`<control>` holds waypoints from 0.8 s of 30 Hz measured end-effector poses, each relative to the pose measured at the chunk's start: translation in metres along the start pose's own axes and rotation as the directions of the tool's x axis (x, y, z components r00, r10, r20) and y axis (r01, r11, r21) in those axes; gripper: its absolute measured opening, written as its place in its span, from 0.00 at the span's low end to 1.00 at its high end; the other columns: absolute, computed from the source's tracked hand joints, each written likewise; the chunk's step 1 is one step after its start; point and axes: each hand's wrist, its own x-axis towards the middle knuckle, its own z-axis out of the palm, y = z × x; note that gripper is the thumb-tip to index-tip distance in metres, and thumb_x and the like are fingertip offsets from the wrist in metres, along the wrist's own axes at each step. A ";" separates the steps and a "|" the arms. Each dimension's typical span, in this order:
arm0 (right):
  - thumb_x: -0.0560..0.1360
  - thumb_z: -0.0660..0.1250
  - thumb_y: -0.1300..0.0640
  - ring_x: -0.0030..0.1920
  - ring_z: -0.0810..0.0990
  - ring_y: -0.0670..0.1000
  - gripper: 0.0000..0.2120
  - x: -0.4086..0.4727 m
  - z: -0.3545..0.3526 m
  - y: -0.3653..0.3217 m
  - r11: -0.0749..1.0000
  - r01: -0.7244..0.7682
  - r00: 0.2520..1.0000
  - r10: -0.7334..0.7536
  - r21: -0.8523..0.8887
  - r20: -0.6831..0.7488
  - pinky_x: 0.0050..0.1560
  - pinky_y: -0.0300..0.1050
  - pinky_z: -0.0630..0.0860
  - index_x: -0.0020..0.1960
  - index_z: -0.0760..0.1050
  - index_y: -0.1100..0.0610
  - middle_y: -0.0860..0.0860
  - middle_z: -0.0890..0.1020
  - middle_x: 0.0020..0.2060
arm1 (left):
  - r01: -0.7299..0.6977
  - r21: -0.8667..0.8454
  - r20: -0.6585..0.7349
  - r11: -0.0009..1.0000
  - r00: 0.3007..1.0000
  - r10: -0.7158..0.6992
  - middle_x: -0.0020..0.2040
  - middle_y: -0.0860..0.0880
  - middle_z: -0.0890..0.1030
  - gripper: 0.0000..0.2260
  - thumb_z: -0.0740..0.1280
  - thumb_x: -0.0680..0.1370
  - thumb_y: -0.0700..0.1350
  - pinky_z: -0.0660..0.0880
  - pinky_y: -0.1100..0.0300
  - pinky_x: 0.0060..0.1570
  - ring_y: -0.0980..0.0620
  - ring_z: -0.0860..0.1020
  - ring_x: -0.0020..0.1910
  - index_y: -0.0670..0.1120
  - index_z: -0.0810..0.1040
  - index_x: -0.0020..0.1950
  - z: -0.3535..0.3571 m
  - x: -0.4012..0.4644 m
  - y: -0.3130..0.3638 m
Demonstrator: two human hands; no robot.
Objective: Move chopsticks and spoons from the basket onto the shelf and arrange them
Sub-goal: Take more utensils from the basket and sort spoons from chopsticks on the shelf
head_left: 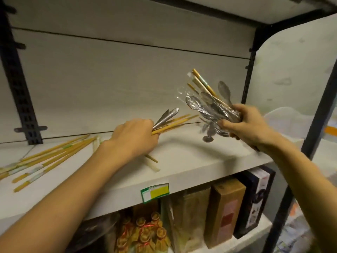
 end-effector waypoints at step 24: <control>0.70 0.69 0.61 0.25 0.72 0.50 0.07 0.112 0.108 0.015 0.969 0.139 0.892 -0.213 0.206 0.399 0.24 0.40 0.68 0.47 0.77 0.53 0.51 0.77 0.29 | 0.666 -0.095 0.153 0.740 0.744 -0.650 0.42 0.48 0.79 0.21 0.65 0.72 0.65 0.74 0.55 0.41 0.50 0.77 0.41 0.47 0.75 0.46 0.015 -0.010 -0.026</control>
